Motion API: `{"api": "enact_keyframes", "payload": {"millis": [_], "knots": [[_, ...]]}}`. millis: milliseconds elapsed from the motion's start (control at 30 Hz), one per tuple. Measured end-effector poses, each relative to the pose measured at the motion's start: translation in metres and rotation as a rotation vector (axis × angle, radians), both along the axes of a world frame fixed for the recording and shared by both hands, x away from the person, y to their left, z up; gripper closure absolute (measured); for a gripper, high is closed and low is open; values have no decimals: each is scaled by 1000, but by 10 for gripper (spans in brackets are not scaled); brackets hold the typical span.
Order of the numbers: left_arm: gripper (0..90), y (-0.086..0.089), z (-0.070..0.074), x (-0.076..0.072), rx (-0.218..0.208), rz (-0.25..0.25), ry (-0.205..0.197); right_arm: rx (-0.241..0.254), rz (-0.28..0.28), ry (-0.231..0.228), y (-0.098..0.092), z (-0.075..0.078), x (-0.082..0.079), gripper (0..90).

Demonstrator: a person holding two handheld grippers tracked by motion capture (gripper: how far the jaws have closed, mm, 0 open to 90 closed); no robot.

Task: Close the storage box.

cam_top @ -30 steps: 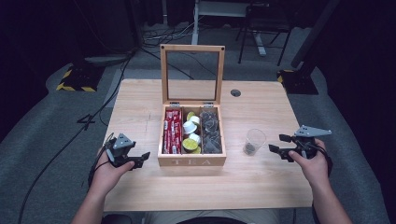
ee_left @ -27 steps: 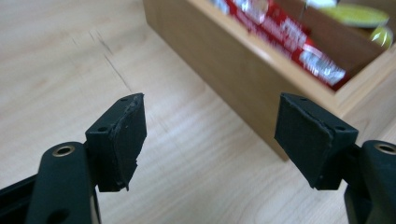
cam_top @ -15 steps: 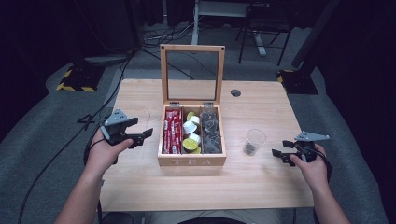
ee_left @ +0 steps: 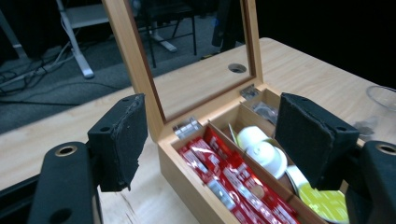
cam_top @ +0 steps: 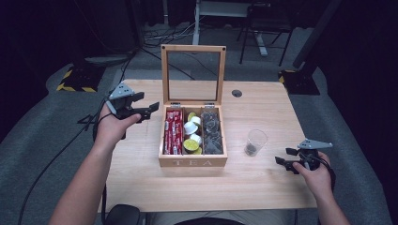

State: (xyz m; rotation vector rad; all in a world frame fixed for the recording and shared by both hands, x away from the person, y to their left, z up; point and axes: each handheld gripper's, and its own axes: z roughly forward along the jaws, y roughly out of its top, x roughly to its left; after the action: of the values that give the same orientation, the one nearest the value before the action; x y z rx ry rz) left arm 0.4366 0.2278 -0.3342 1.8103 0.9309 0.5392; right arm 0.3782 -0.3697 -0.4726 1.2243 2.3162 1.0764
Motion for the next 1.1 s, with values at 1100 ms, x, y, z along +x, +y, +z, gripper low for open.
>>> {"api": "enact_keyframes", "payload": {"millis": [1100], "knots": [[380, -12, 45, 103, 8, 70, -37, 104, -25, -59, -2, 20, -5, 290]]}}
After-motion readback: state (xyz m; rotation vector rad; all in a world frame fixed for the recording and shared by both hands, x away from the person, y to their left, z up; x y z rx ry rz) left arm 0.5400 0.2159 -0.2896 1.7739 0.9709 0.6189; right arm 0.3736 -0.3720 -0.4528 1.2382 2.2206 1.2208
